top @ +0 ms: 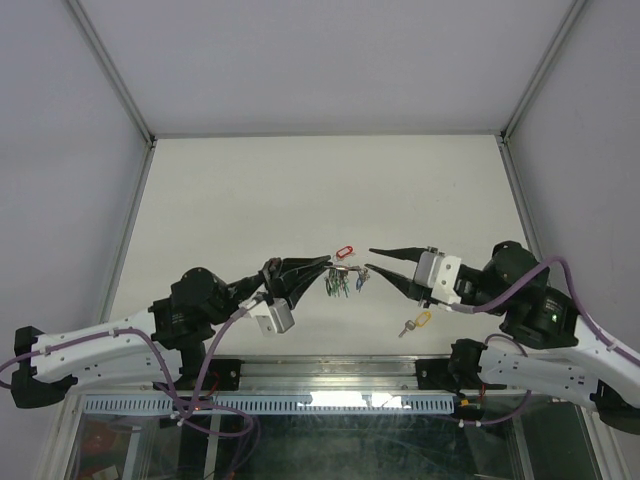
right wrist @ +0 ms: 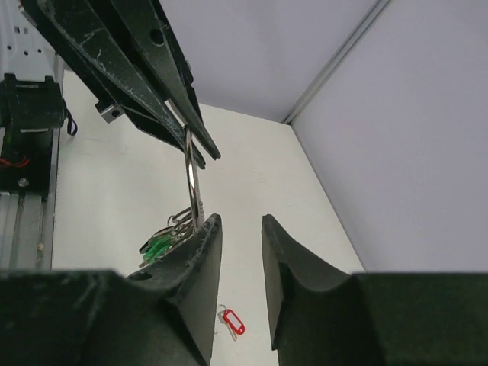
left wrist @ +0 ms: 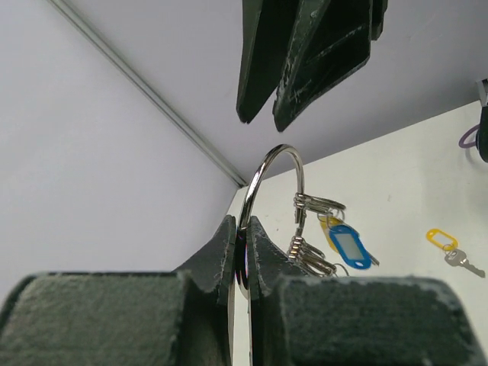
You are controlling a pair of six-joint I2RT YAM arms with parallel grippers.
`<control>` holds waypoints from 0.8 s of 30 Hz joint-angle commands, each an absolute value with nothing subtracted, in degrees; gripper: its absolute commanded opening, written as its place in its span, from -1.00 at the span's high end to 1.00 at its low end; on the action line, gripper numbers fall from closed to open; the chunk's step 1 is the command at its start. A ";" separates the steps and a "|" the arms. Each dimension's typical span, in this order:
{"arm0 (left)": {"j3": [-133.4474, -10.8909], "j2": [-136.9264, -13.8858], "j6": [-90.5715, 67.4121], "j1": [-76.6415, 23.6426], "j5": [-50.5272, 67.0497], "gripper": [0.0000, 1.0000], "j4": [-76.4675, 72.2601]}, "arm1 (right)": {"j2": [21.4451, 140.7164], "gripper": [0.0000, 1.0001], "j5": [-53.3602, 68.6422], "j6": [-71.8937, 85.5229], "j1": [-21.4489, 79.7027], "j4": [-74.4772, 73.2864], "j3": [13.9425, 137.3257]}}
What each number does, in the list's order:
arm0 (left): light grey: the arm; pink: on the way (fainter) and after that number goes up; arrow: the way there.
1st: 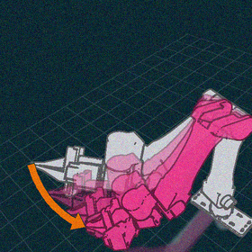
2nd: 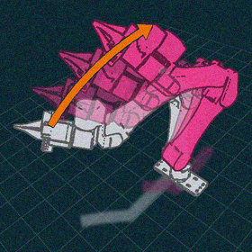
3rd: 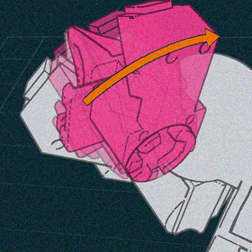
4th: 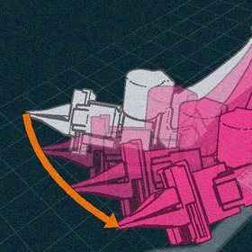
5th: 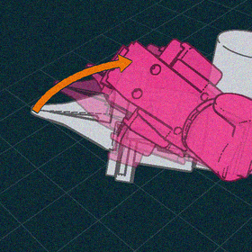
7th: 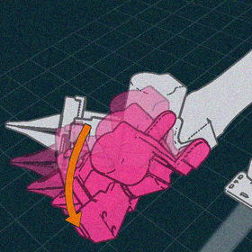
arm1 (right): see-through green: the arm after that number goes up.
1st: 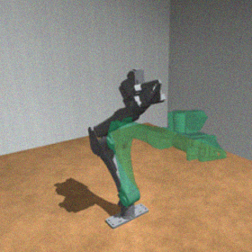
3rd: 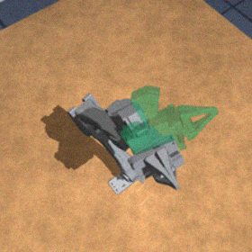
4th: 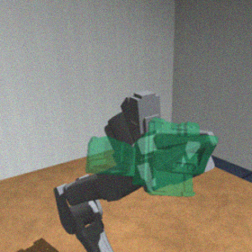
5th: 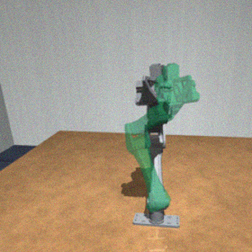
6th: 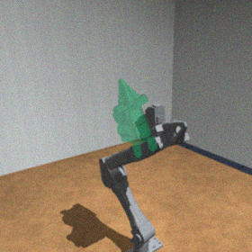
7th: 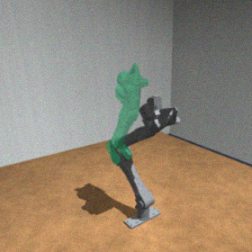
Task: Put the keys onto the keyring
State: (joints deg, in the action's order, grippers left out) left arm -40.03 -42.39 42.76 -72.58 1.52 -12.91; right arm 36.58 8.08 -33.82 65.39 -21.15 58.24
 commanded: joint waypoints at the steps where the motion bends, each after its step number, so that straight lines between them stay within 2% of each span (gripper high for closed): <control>1: -42.26 -42.14 40.50 -71.91 -1.74 1.00 -18.68 | 34.40 0.47 5.14 -29.90 65.35 -14.38 57.07; 8: -42.46 -44.10 38.08 -70.47 -6.87 1.00 -21.87 | 34.05 0.37 5.81 -29.47 65.35 -14.01 53.34; 15: -43.12 -44.79 34.14 -63.52 -1.84 1.00 -22.10 | 32.86 0.32 1.13 -26.72 65.30 -7.46 47.29; 20: -43.33 -44.35 33.23 -59.97 -0.23 1.00 -21.63 | 33.73 0.35 2.83 -25.72 64.50 0.46 43.40; 24: -44.13 -44.25 32.32 -57.70 0.37 1.00 -20.39 | 36.30 0.35 10.35 -22.57 59.60 3.22 43.76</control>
State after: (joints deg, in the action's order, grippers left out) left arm -40.05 -45.39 34.74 -59.40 -1.87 -16.27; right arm 34.37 4.29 -26.74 63.77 -5.76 42.92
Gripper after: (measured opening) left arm 0.019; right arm 0.325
